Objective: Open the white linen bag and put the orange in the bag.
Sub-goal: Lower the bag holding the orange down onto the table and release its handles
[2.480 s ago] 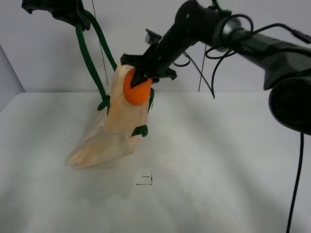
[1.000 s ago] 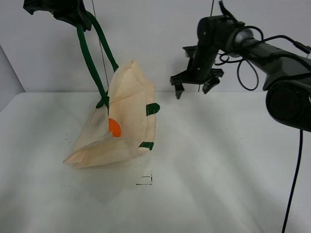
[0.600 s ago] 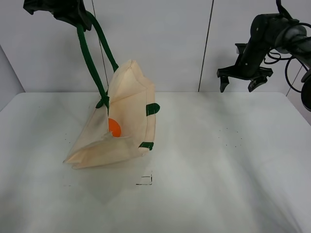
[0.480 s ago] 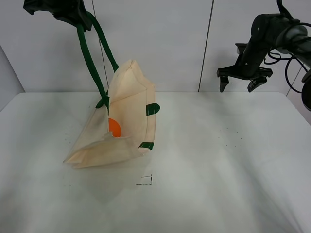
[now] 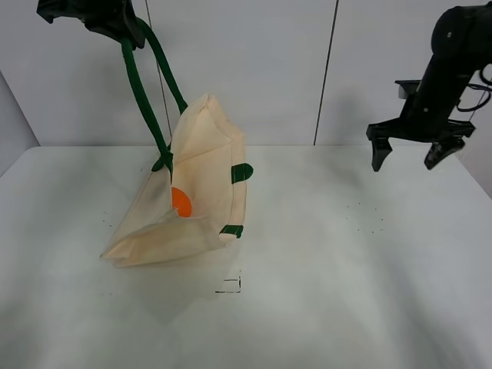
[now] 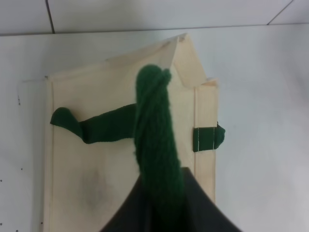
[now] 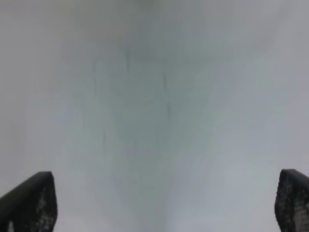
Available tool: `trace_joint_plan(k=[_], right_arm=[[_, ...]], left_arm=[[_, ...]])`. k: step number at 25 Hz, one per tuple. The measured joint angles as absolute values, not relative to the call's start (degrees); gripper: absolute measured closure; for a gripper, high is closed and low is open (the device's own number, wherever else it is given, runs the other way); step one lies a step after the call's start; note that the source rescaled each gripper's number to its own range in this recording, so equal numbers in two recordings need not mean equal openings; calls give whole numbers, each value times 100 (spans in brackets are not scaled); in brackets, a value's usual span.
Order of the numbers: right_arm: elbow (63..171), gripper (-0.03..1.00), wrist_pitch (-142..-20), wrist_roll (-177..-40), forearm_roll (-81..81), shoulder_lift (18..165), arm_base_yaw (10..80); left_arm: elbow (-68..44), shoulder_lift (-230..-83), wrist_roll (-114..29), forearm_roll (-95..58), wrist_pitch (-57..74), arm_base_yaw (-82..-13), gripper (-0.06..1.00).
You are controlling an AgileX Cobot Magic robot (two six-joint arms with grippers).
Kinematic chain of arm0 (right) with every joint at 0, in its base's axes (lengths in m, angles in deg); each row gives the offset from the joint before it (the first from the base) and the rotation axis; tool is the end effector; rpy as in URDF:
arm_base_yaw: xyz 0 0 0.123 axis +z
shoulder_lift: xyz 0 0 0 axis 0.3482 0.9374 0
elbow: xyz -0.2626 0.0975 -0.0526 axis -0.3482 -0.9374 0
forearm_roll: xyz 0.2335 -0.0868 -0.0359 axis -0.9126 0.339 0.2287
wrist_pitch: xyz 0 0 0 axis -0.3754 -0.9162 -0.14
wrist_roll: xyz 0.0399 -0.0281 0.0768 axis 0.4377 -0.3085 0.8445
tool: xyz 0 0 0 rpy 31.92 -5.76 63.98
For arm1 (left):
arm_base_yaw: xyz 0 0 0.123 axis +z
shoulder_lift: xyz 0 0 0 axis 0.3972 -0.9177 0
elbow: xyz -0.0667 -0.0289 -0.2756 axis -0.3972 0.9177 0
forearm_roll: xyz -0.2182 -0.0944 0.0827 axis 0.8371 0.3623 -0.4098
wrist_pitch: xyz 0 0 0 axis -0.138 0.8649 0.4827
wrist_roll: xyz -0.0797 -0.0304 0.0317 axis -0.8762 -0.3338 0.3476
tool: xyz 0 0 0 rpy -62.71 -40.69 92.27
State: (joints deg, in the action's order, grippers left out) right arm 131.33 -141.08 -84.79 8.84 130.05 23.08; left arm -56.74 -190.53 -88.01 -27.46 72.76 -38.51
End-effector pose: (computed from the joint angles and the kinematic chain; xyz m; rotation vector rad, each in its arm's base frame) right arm 0.4034 0.0181 0.2510 -0.0525 2.9862 -0.0074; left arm 0.3930 -0.1129 0.4295 0.0844 2.3957 -0.3169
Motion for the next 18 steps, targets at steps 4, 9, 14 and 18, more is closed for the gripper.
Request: trace_joint_plan(k=[4,9,14,18], right_arm=[[11397,-3,-14114,-8489,879,11417,2308],[9403,-3,-14119,-8489,789,9293,2308],[7825,-3,-13905,-8494,778,7221,2308],[6992,-3,-13436,-8564,772,5445,2308]], left_arm=[[-5674,-19053,-8801,-2746,7276,-3851,94],[-5674,-19053,-8801,-2746,7276,-3851,94],[-5674,-19053,-8801,-2746,7276,-3851,94],[-5674,-19053,-8801,-2746,7276,-3851,94]])
